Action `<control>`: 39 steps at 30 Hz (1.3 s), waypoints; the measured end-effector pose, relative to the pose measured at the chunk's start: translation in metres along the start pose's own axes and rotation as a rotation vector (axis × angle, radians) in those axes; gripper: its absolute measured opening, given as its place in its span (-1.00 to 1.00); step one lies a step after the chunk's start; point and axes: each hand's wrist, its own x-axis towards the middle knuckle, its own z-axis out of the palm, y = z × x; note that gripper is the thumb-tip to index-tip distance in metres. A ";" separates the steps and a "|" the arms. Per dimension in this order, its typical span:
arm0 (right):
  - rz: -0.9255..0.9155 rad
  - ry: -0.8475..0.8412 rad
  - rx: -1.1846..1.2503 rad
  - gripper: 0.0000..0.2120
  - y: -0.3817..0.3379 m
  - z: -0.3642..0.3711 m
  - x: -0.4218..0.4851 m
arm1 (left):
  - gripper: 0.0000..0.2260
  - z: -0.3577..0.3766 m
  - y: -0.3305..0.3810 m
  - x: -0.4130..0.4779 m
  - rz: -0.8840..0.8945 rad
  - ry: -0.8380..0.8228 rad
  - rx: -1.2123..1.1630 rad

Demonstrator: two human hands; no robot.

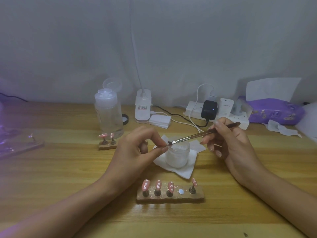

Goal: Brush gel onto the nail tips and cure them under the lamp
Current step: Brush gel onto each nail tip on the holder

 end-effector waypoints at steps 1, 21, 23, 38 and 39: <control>0.003 0.003 -0.018 -0.81 0.000 0.001 0.000 | -0.84 0.000 0.000 0.000 -0.001 0.003 -0.001; 0.024 0.068 -0.002 -0.82 -0.001 0.000 0.001 | -0.91 -0.001 -0.001 -0.001 -0.004 -0.006 0.017; 0.012 0.038 0.005 -0.82 -0.002 0.001 0.000 | -0.92 -0.001 -0.001 -0.001 -0.006 -0.009 0.018; 0.006 0.052 0.000 -0.80 -0.004 0.003 -0.002 | -0.91 -0.002 -0.001 -0.001 -0.027 -0.024 0.002; 0.001 0.024 -0.015 -0.80 -0.004 0.004 -0.002 | -0.91 -0.002 -0.001 -0.001 -0.024 -0.022 0.002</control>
